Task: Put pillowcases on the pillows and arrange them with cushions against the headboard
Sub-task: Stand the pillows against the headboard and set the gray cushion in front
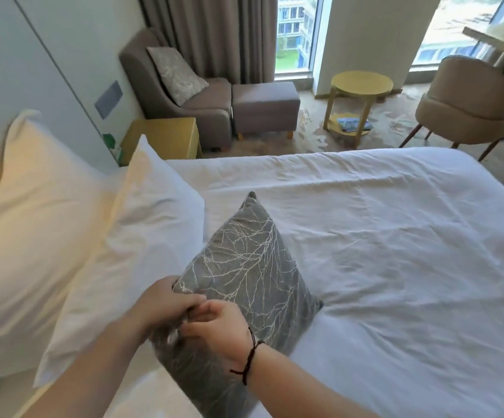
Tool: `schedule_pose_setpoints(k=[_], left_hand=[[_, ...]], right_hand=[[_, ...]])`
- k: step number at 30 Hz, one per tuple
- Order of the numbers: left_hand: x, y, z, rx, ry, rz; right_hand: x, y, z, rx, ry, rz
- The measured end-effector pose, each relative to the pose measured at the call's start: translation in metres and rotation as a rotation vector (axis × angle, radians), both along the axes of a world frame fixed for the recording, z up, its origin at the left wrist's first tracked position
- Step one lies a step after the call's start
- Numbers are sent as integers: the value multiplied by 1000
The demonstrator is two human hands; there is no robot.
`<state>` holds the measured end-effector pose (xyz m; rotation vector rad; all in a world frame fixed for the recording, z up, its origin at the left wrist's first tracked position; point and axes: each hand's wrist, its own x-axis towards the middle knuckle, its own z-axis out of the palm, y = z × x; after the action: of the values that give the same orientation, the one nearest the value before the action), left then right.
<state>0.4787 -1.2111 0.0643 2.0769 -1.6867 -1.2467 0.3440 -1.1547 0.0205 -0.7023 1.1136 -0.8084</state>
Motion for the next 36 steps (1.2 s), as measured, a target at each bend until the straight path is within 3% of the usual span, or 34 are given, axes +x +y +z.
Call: schedule_pose_setpoints(k=[3, 7, 10, 13, 19, 23, 27, 31, 34, 36], left_hand=[[14, 20, -17, 2, -25, 19], [19, 27, -9, 68, 86, -75], [9, 33, 2, 76, 71, -205], [1, 47, 7, 93, 86, -279], [3, 66, 3, 77, -111, -151], [19, 56, 14, -17, -125, -69], [32, 35, 34, -209, -64, 42], [38, 0, 57, -378, 16, 88], [47, -32, 55, -375, 24, 114], [62, -47, 37, -315, 55, 146]], right_hand=[[-30, 1, -6, -101, 340, 325], [-81, -41, 12, -620, 1054, 494], [-98, -84, 23, -912, 1347, 776], [-102, -115, 24, -965, 1550, 1111], [-85, -136, 35, -1055, 1669, 1292], [-67, -155, 62, -1052, 1673, 1297], [-42, -187, 118, -1213, 1738, 1142], [-10, -227, 162, -1399, 1798, 773], [24, -246, 158, -1289, 1676, 583], [52, -243, 124, -1085, 1641, 760]])
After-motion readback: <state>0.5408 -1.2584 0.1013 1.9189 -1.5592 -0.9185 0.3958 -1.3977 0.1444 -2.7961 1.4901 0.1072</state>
